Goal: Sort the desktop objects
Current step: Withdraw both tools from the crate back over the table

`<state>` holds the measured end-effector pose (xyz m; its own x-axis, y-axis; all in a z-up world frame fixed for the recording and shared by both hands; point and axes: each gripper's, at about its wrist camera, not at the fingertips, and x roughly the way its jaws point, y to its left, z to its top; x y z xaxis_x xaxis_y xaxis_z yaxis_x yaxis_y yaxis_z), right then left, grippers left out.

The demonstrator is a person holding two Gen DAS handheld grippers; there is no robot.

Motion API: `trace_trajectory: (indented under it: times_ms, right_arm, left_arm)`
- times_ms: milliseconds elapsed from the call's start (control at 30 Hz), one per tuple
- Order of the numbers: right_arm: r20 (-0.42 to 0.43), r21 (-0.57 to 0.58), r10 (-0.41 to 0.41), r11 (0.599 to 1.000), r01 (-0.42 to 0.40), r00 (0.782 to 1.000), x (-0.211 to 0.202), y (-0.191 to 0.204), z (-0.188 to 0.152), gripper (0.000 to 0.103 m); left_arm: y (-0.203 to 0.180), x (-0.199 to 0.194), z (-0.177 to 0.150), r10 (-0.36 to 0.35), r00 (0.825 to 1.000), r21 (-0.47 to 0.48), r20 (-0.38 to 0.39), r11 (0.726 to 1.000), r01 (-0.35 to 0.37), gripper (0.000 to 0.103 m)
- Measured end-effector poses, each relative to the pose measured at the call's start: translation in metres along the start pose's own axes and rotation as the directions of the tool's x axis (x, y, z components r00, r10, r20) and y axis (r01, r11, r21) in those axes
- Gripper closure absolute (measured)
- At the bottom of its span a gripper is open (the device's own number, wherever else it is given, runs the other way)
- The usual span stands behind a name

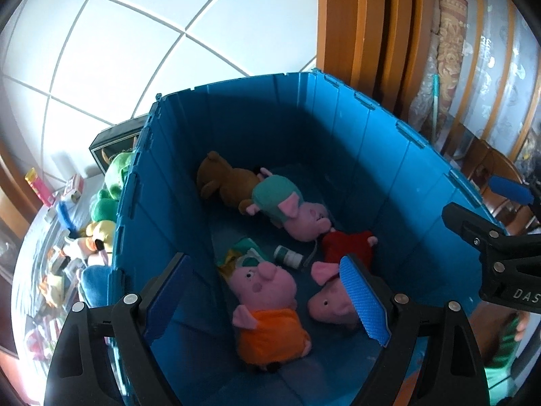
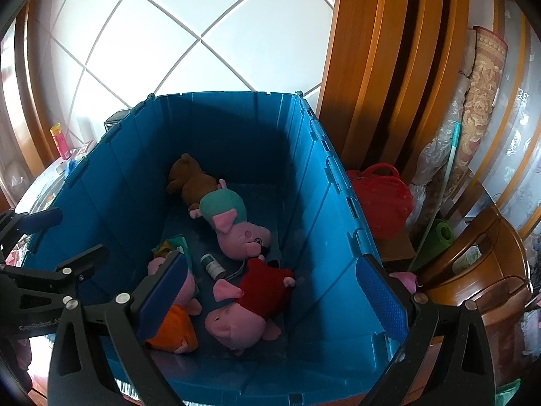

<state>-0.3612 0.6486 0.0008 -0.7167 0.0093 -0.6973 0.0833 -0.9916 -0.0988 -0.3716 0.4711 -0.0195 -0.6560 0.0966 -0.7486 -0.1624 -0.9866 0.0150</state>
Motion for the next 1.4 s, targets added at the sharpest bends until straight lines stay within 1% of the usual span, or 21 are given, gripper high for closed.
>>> trace_trajectory:
  times_ms: [133,200,267,333,400,533,600,733,933,1033,1133,1233,1300,1400]
  right_arm:
    - [0.017,0.012,0.013,1.0,-0.013,1.0,-0.011,-0.001,-0.01,0.002]
    - [0.032,0.014,0.022,1.0,-0.022,0.999,-0.017,-0.002,-0.018,0.002]
    - [0.037,0.03,0.045,0.998,-0.046,0.998,-0.019,-0.003,-0.025,0.002]
    - [0.038,0.052,0.063,0.997,-0.065,0.997,-0.02,-0.005,-0.034,0.002]
    - [0.038,0.057,0.069,0.996,-0.071,0.997,-0.022,-0.003,-0.039,0.002]
    - [0.054,0.05,0.089,0.995,-0.092,0.995,-0.029,0.001,-0.048,0.002]
    - [0.058,0.05,0.084,0.995,-0.087,0.995,-0.031,0.004,-0.051,0.002]
    - [0.078,0.034,0.072,0.997,-0.075,0.994,-0.04,0.022,-0.057,0.001]
    - [0.109,0.009,0.094,0.995,-0.095,0.99,-0.056,0.061,-0.059,0.001]
    - [0.134,0.002,0.105,0.994,-0.107,0.985,-0.069,0.09,-0.058,0.001]
    - [0.161,0.006,0.126,0.992,-0.129,0.979,-0.081,0.124,-0.056,0.001]
    - [0.182,0.005,0.156,0.987,-0.16,0.971,-0.09,0.162,-0.056,0.0]
    - [0.193,0.0,0.183,0.983,-0.186,0.964,-0.095,0.196,-0.057,0.0]
    - [0.207,-0.004,0.213,0.976,-0.217,0.955,-0.097,0.241,-0.06,0.0]
  left_arm:
    - [0.005,-0.022,-0.011,-0.006,0.999,-0.017,0.05,1.0,0.007,0.013]
    - [0.006,-0.033,-0.016,0.011,0.997,-0.012,0.08,1.0,-0.01,0.013]
    - [0.005,-0.043,-0.022,0.036,0.995,-0.002,0.096,0.999,-0.036,0.01]
    - [0.005,-0.051,-0.029,0.057,0.992,-0.004,0.115,0.998,-0.057,0.01]
    - [0.006,-0.06,-0.036,0.057,0.99,-0.009,0.129,0.998,-0.057,0.009]
    - [0.012,-0.073,-0.051,0.061,0.987,-0.03,0.148,0.998,-0.057,0.006]
    - [0.015,-0.079,-0.059,0.063,0.985,-0.042,0.158,0.997,-0.057,0.005]
    - [0.037,-0.091,-0.074,0.091,0.982,-0.091,0.166,0.993,-0.077,0.003]
    - [0.094,-0.11,-0.098,0.131,0.975,-0.182,0.179,0.978,-0.098,0.002]
    - [0.128,-0.122,-0.113,0.155,0.971,-0.225,0.184,0.968,-0.112,0.002]
    - [0.174,-0.137,-0.132,0.188,0.964,-0.265,0.19,0.955,-0.134,0.002]
    - [0.226,-0.154,-0.16,0.237,0.951,-0.288,0.198,0.942,-0.175,0.002]
    - [0.256,-0.162,-0.178,0.268,0.944,-0.298,0.19,0.932,-0.205,0.002]
    - [0.31,-0.172,-0.208,0.304,0.939,-0.32,0.161,0.916,-0.242,0.002]
